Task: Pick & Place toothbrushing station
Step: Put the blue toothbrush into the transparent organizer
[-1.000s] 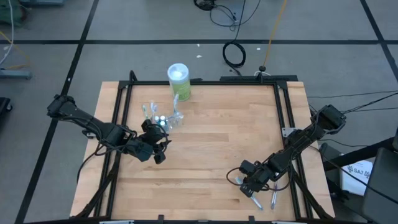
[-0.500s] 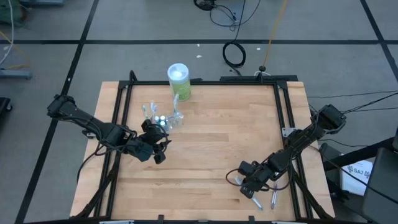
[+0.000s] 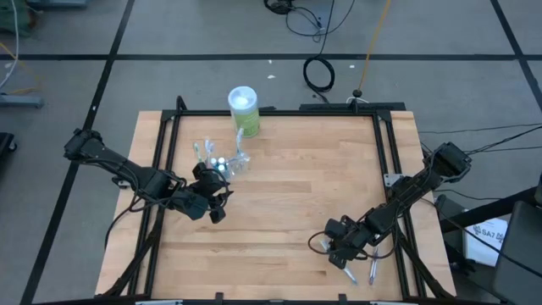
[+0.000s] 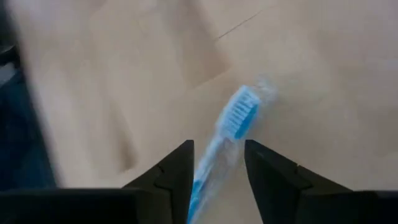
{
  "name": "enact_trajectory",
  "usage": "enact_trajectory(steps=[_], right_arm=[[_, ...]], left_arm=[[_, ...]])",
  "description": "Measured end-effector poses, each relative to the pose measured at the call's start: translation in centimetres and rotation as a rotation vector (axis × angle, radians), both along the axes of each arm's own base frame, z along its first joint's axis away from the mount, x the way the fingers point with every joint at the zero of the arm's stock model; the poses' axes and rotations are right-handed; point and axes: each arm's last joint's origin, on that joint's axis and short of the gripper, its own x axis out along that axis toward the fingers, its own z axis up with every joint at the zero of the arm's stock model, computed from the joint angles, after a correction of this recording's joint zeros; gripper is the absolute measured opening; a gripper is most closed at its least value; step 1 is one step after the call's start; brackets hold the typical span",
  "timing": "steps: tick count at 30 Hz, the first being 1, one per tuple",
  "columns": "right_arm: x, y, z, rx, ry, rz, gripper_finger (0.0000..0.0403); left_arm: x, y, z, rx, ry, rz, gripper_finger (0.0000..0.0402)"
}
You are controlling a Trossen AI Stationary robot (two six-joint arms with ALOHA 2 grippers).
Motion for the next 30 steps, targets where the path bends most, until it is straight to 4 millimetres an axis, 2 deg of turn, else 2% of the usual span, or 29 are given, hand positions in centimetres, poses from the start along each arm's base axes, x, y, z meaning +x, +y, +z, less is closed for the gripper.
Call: enact_trajectory(steps=[5,10,19,24,30], right_arm=[[-0.5,-0.9,-1.3,-0.036,-0.040,-0.142,0.0147],[-0.9,-1.2,-2.2,0.024,-0.097,-0.153,0.0148],[-0.9,-1.4,-2.4,-0.092,-0.162,-0.011,0.0140],[-0.7,-1.8,-2.4,-0.115,-0.167,-0.032,0.0112],[-0.4,-2.2,-2.5,-0.125,-0.168,-0.046,0.0039]], left_arm=[[0.0,0.0,0.0,-0.002,-0.001,0.001,0.0131],[0.0,0.0,0.0,-0.002,-0.001,0.001,0.0131],[0.0,0.0,0.0,-0.003,-0.001,0.003,0.0131],[0.0,0.0,0.0,-0.003,-0.001,0.003,0.0131],[0.0,0.0,0.0,-0.009,-0.007,0.006,0.0131]])
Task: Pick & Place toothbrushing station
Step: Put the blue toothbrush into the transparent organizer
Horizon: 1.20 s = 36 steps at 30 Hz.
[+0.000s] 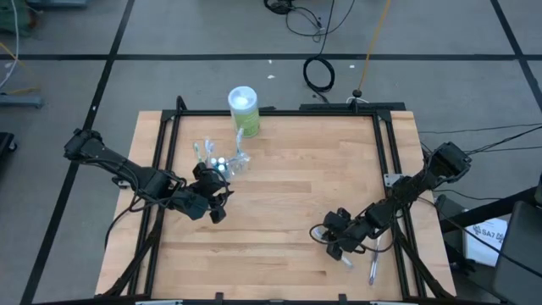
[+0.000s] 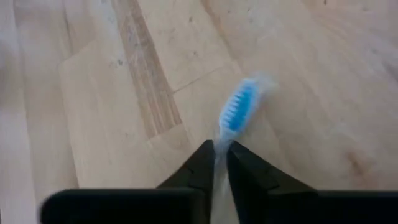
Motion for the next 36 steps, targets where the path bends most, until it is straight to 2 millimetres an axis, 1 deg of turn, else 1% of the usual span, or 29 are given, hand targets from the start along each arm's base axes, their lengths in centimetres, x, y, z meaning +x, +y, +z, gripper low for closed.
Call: enact_trajectory(steps=[2,3,7,10,13,15,19,22,24,26,31,36], right_arm=[[0.2,-0.2,0.0,0.001,-0.006,-0.008,0.0013],[0.4,-0.4,0.1,-0.003,-0.011,-0.007,0.0007],[1.2,-1.1,0.3,-0.020,-0.050,0.000,0.0009],[2.3,-1.5,0.9,-0.044,-0.151,0.047,0.0003],[3.8,-2.1,2.2,-0.086,-0.321,0.107,0.0003],[5.0,-2.8,3.3,-0.132,-0.467,0.133,0.0002],[6.8,-4.7,6.0,-0.256,-0.755,0.135,0.0001],[7.5,-6.3,7.8,-0.338,-0.942,0.129,0.0001],[7.7,-7.3,8.9,-0.373,-1.064,0.156,0.0001],[7.9,-7.9,9.8,-0.395,-1.148,0.188,0.0001],[8.9,-8.9,11.2,-0.453,-1.197,0.207,0.0001],[10.3,-9.0,12.0,-0.486,-1.112,0.234,0.0000]], left_arm=[[0.1,0.0,0.1,-0.006,-0.014,0.006,0.0131],[0.1,0.0,0.1,-0.006,-0.024,0.014,0.0131],[0.5,-0.2,0.2,-0.002,-0.050,0.013,0.0131],[1.1,-0.5,0.1,0.022,-0.063,-0.012,0.0131],[1.8,-0.8,-0.2,0.053,-0.066,-0.043,0.0131],[2.3,-1.0,-0.3,0.084,-0.068,-0.070,0.0131],[3.1,-1.4,-0.8,0.147,-0.051,-0.118,0.0131],[3.5,-1.6,-0.9,0.158,-0.058,-0.136,0.0131],[3.7,-1.7,-0.9,0.153,-0.073,-0.151,0.0131],[3.7,-1.8,-0.7,0.149,-0.087,-0.152,0.0131],[4.0,-1.9,-0.3,0.131,-0.137,-0.146,0.0131],[4.6,-2.1,-0.1,0.102,-0.197,-0.145,0.0131]])
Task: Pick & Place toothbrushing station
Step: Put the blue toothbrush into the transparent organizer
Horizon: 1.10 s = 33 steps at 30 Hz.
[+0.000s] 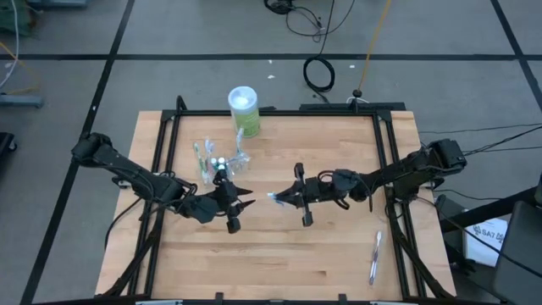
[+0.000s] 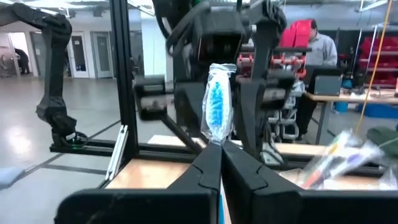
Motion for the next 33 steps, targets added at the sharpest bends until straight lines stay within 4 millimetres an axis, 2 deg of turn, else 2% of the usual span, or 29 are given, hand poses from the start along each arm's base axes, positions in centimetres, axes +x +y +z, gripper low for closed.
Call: enact_trajectory(steps=[4,9,14,20,25,33], right_arm=[[0.5,0.2,1.1,-0.037,-0.017,-0.003,0.0000],[0.6,0.2,1.4,-0.042,-0.031,-0.004,0.0000],[0.7,0.2,1.3,-0.045,-0.021,-0.004,0.0000],[0.7,0.2,1.3,-0.047,-0.025,-0.006,0.0000],[0.7,0.2,1.3,-0.046,-0.023,-0.007,0.0000],[0.7,0.2,1.4,-0.046,-0.025,-0.008,0.0000]], left_arm=[[0.9,-0.2,0.2,0.018,-0.046,-0.037,0.0131],[2.6,-0.3,-0.6,0.048,-0.078,-0.074,0.0131],[3.5,-0.2,-0.8,0.045,-0.117,-0.081,0.0131],[3.6,-0.4,-0.4,0.006,-0.151,-0.136,0.0131],[3.8,-0.4,-0.1,0.038,-0.181,-0.147,0.0131],[4.3,0.7,0.4,0.038,-0.231,-0.115,0.0131]])
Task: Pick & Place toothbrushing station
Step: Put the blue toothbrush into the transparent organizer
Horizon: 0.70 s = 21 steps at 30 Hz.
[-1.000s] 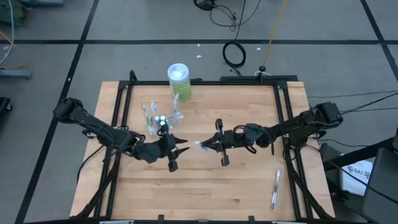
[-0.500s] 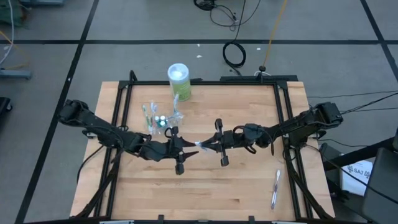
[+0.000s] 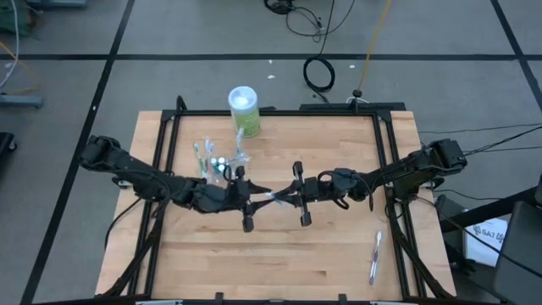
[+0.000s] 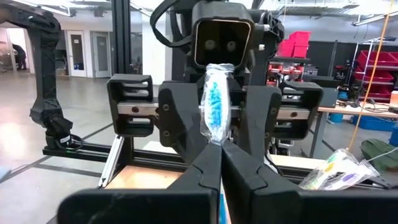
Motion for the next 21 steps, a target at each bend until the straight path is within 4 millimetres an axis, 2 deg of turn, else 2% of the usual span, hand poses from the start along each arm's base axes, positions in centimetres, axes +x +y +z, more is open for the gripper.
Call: enact_trajectory(steps=[10,21], right_arm=[[0.0,-0.1,0.0,0.000,0.001,-0.003,0.0000],[0.0,-0.1,-0.2,-0.041,0.009,-0.017,0.0000]], left_arm=[[0.5,1.3,-0.1,-0.019,0.011,-0.047,0.0131],[0.5,1.3,-0.1,-0.017,0.013,-0.048,0.0131]])
